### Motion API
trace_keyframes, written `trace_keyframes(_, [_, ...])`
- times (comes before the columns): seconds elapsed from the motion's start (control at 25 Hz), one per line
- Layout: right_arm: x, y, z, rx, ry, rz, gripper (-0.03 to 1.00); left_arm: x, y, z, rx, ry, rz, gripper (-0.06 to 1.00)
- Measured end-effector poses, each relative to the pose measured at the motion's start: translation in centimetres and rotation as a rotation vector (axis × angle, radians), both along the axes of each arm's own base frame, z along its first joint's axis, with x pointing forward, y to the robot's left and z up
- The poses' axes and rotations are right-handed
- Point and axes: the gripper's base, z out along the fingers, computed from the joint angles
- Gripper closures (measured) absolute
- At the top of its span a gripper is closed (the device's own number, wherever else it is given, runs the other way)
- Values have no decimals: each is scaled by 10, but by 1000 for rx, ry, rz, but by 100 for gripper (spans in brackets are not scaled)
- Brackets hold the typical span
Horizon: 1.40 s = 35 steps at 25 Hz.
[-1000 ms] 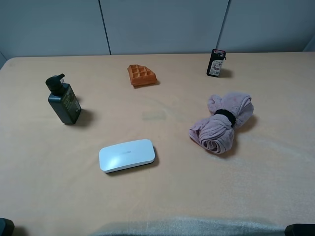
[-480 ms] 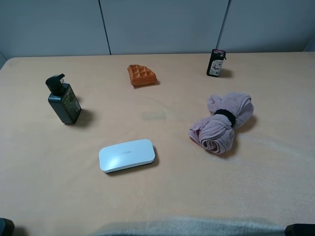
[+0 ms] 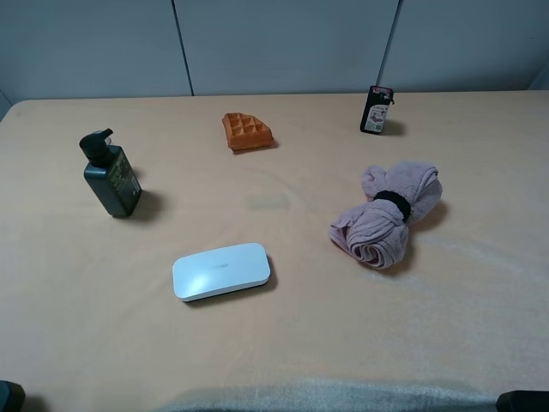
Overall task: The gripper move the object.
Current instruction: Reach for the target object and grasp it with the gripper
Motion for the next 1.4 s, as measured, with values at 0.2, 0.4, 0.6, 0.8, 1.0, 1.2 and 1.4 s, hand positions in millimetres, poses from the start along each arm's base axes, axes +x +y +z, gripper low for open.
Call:
trace_keyframes(0.2, [33, -9, 33, 1, 98, -63, 27, 0, 0, 0, 0, 0, 0, 21])
trace_keyframes(0.4, [86, -20, 66, 19, 276, -147, 27, 0, 0, 0, 0, 0, 0, 21])
trace_keyframes(0.6, [137, -24, 76, 128, 395, -215, 27, 0, 0, 0, 0, 0, 0, 21])
trace_keyframes(0.8, [177, -22, 64, 303, 472, -295, 27, 0, 0, 0, 0, 0, 0, 21])
trace_keyframes(1.0, [204, -20, 43, 376, 557, -306, 27, 0, 0, 0, 0, 0, 0, 21])
trace_keyframes(1.2, [224, -18, 25, 382, 621, -303, 27, 0, 0, 0, 0, 0, 0, 21])
trace_keyframes(1.4, [240, 3, 13, 352, 646, -220, 27, 0, 0, 0, 0, 0, 0, 21])
